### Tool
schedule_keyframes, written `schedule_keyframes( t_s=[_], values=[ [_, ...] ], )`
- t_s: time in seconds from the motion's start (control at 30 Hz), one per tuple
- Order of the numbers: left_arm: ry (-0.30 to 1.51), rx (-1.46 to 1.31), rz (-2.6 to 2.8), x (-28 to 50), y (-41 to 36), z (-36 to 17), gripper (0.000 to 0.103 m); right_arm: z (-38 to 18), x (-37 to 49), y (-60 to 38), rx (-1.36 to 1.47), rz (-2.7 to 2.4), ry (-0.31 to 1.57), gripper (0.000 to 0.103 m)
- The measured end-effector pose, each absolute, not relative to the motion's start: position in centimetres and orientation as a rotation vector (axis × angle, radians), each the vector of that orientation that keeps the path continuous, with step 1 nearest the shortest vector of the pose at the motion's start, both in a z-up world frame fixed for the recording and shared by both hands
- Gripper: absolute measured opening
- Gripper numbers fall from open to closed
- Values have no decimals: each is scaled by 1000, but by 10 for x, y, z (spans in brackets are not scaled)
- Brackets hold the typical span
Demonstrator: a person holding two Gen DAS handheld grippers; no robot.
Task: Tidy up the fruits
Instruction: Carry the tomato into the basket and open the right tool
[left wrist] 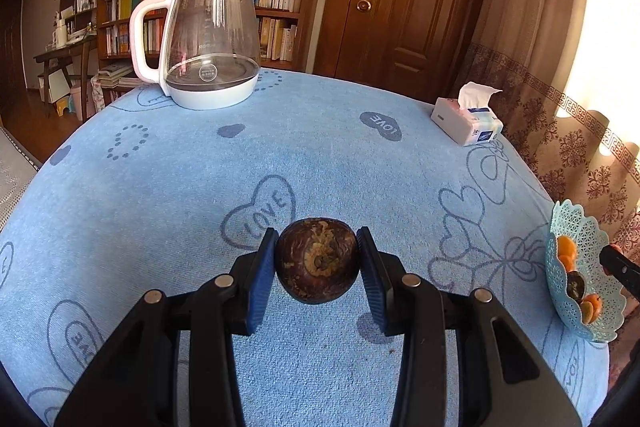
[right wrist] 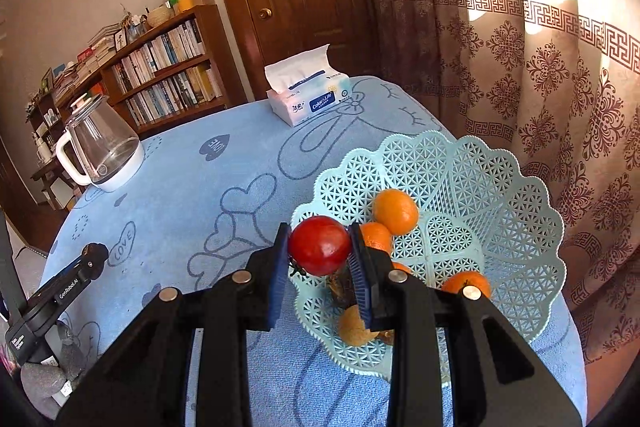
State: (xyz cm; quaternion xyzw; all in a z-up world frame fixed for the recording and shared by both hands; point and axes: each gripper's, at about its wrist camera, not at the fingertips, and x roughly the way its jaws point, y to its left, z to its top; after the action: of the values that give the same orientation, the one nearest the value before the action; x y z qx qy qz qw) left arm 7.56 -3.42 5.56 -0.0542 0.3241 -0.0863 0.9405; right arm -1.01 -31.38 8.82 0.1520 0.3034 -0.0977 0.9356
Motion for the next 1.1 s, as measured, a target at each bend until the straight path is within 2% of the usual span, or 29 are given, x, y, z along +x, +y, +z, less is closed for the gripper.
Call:
schedule_keyframes(
  t_s=[0.5, 0.8, 0.97, 1.03, 1.1],
  values=[
    [663, -73, -202, 70, -46, 54, 40, 74, -54, -375, 456, -324, 623, 29],
    [668, -64, -202, 71, -48, 52, 40, 59, -69, -373, 454, -320, 661, 30],
    [670, -56, -202, 71, -49, 51, 40, 57, -72, -371, 457, -316, 655, 32],
    [670, -54, -201, 71, -49, 51, 40, 58, -73, -371, 458, -318, 647, 38],
    [670, -51, -201, 71, -49, 50, 40, 60, -76, -372, 454, -331, 630, 40]
  ],
)
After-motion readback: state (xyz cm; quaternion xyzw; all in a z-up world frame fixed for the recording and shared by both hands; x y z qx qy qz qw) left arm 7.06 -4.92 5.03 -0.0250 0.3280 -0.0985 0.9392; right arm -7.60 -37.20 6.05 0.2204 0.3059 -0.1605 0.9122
